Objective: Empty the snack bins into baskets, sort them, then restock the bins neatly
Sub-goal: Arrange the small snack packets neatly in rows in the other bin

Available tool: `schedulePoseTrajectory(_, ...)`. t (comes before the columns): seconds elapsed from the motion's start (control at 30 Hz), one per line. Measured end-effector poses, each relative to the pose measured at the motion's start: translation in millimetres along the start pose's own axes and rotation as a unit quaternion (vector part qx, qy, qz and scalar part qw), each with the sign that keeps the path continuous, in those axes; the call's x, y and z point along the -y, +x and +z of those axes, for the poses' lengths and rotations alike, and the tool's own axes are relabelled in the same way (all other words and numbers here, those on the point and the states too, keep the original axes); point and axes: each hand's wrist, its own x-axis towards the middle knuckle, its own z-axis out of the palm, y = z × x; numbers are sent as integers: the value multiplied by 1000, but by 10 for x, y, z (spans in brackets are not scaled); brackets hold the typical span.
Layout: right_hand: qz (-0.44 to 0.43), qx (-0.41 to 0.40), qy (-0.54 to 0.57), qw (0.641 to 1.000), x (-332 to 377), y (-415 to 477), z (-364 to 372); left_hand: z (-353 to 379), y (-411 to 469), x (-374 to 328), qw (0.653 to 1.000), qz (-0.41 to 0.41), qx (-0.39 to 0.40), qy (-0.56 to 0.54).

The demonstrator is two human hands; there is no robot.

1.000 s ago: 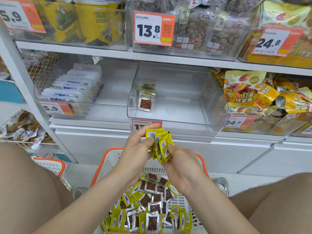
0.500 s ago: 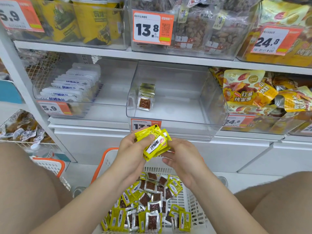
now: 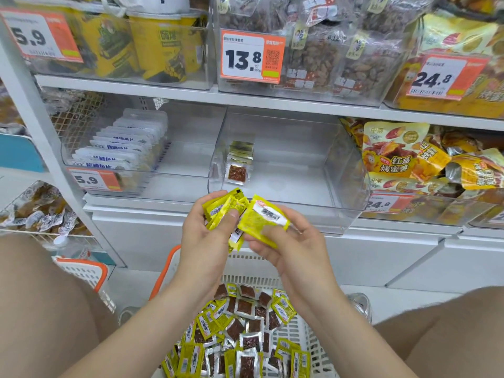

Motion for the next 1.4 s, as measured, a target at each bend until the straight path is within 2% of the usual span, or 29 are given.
schedulePoseTrajectory(0.1, -4, -30, -92, 995, -153, -59, 39, 16, -6, -9, 1000, 1, -10, -15)
schedulePoseTrajectory(0.17, 14, -49, -114, 992, -230, -34, 36, 23, -5, -22, 999, -19, -15, -38)
schedulePoseTrajectory(0.33, 145, 47, 3, 988, -269, -6, 95, 71, -77, -35, 1000, 17, -1, -19)
schedulePoseTrajectory(0.4, 146, 80, -51, 985, -292, 14, 97, 107, -114, -14, 1000, 26, 9, -10)
schedulePoseTrajectory(0.47, 122, 115, -65, 984, -291, 16, 106, 135, -147, 1, 1000, 27, 2, -6)
schedulePoseTrajectory(0.53, 107, 132, -2, 985, -261, -14, 139, 138, -165, 13, 999, 37, -16, 35)
schedulePoseTrajectory(0.6, 73, 127, 13, 989, -266, -8, 137, 116, -148, 4, 996, 54, -19, 74)
schedulePoseTrajectory(0.7, -33, 75, -125, 989, -291, 55, 68, 87, -96, -62, 991, 69, 15, 110)
schedulePoseTrajectory(0.8, -134, 58, -293, 945, -265, 73, 20, 85, -135, -108, 981, 82, 85, 152)
schedulePoseTrajectory(0.9, -203, 86, -354, 909, -224, -3, 66, 99, -217, -67, 955, 73, 167, 233)
schedulePoseTrajectory(0.97, -252, 102, -381, 884, -182, -72, 140, 116, -200, -60, 957, 67, 150, 237)
schedulePoseTrajectory(1.03, -281, 149, -422, 849, -183, -107, 155, 114, -136, -108, 968, 41, 136, 204)
schedulePoseTrajectory(1.1, -297, 179, -483, 804, -261, -90, 139, 85, -74, -190, 976, -3, 158, 152)
schedulePoseTrajectory(1.13, -291, 177, -492, 801, -264, -56, 128, 57, -45, -225, 977, -28, 176, 116)
schedulePoseTrajectory(1.2, -278, 164, -464, 824, -188, -4, 147, 16, -18, -284, 975, -51, 200, 85)
schedulePoseTrajectory(1.27, -269, 165, -440, 841, -87, 7, 140, 26, -11, -327, 976, -76, 191, 77)
schedulePoseTrajectory(1.4, -202, 248, -402, 858, 57, -7, 48, 60, 7, -408, 970, -201, 132, -28)
